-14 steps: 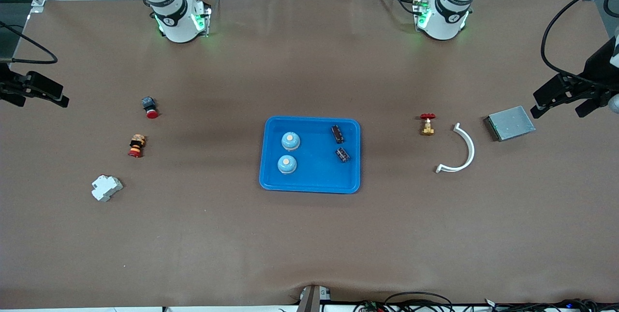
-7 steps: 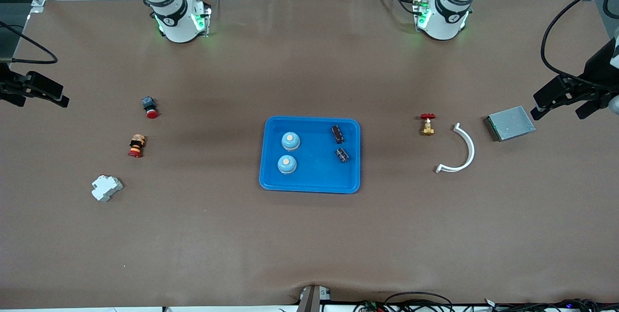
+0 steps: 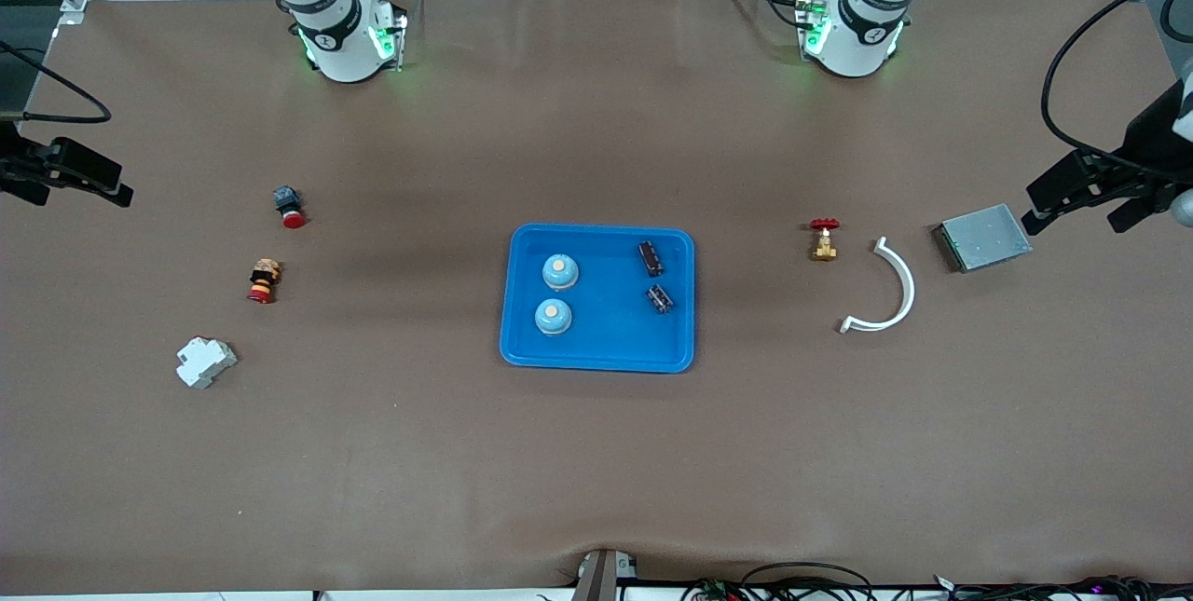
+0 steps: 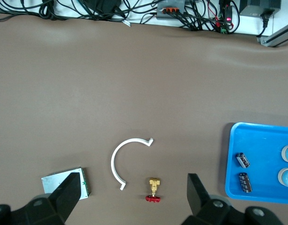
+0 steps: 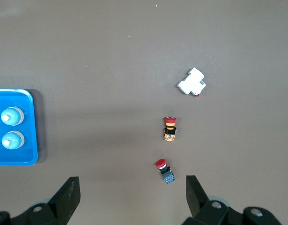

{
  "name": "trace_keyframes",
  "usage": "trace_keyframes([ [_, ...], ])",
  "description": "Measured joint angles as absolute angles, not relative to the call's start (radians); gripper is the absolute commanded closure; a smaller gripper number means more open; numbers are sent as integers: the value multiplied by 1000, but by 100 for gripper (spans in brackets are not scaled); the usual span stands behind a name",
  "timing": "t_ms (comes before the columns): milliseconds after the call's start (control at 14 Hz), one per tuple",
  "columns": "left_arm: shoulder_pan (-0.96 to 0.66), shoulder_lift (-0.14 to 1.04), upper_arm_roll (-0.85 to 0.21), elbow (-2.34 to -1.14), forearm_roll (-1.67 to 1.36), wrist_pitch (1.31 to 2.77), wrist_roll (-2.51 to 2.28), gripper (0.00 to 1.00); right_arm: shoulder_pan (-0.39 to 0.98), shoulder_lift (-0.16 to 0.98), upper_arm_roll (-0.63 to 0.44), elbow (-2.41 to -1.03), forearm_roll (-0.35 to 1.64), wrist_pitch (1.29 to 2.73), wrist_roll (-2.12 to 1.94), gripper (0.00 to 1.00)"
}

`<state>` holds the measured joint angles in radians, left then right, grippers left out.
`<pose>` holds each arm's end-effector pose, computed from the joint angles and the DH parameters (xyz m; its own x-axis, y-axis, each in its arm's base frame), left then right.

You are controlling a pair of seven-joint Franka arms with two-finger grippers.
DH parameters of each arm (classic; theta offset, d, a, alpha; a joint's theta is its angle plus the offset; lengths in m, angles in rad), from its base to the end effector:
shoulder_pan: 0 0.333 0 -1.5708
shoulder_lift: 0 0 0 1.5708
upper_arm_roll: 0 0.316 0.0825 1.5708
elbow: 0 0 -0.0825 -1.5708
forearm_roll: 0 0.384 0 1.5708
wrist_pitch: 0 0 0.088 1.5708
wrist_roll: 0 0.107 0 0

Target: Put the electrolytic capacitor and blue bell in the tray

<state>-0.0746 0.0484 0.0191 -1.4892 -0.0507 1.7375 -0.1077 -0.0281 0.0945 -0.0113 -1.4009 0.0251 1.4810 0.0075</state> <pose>0.5851 -0.0374 0.6526 0.9795 0.0613 0.1919 0.0485 -0.9963 0.0708 0.5748 -0.0194 0.6428 0.9989 -0.0446 -0.0145 -0.0449 -0.9987 -0.0239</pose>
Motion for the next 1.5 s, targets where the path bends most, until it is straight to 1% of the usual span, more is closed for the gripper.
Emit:
trace_keyframes([
  [286, -70, 44, 17, -1492, -51, 1747, -106, 0, -28, 94, -11, -1401, 25, 1481, 7, 0],
  [644, -72, 44, -15, -1523, -51, 1779, -112, 0, -28, 94, -11, -1401, 25, 1482, 7, 0],
  [1503, -70, 19, -14, -1540, 18, 1804, -105, 0, -28, 94, -14, -1401, 18, 1481, -15, 0],
])
